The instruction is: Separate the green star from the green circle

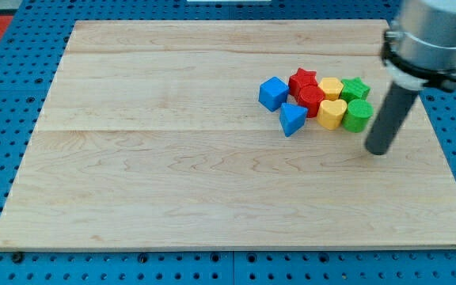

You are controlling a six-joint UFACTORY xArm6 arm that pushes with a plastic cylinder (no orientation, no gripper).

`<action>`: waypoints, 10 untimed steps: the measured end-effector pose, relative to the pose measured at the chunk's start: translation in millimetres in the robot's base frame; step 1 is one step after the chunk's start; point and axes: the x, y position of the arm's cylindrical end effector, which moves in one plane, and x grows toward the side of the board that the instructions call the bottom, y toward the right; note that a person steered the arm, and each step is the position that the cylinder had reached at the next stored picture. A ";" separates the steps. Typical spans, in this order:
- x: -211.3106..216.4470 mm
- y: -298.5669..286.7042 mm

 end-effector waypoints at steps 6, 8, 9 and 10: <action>-101.5 -16.0; -108.1 -13.6; -108.6 -26.2; -129.5 -28.2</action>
